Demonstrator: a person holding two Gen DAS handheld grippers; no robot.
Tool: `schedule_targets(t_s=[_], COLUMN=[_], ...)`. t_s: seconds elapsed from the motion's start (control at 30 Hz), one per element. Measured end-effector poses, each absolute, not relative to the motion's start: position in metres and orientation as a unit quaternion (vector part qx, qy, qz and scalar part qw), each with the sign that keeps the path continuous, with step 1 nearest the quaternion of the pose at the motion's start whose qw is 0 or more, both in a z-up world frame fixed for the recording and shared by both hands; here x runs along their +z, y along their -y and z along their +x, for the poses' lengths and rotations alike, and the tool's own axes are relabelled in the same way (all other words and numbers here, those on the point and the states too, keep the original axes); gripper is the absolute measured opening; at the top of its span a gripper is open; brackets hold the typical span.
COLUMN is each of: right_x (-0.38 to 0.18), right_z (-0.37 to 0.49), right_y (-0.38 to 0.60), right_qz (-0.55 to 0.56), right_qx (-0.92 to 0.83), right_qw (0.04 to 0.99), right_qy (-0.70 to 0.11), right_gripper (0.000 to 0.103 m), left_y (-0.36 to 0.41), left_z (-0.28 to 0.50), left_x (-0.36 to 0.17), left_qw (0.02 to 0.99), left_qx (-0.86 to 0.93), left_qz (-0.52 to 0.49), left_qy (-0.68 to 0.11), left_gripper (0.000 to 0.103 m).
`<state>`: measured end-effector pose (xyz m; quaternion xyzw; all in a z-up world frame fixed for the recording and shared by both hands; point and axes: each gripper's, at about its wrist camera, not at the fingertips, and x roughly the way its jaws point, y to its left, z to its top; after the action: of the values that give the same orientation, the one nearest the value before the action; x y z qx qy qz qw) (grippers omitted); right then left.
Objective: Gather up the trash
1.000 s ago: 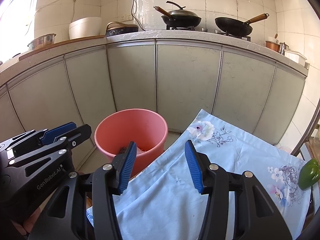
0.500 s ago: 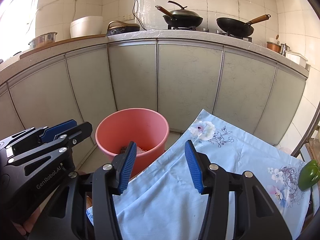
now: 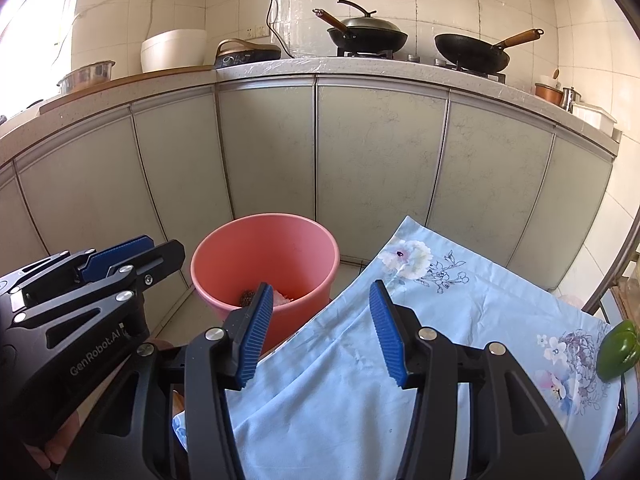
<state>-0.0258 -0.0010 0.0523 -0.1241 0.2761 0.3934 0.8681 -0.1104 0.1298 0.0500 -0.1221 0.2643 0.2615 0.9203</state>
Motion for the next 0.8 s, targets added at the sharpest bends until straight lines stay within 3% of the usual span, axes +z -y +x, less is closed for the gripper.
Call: schedule_targets(t_s=[0.8], right_x=[0.0514], right_z=[-0.0240], right_y=[0.0055], right_qz=[-0.120], right_qx=[0.395], right_qw=[0.869], right_qy=[-0.273], right_gripper=[0.051], left_y=[-0.1273], left_z=[-0.1103], left_x=[0.0503], left_qw=[0.922], left_qx=[0.260], left_qz=[-0.116], left_qy=[-0.262], left_gripper=[0.028])
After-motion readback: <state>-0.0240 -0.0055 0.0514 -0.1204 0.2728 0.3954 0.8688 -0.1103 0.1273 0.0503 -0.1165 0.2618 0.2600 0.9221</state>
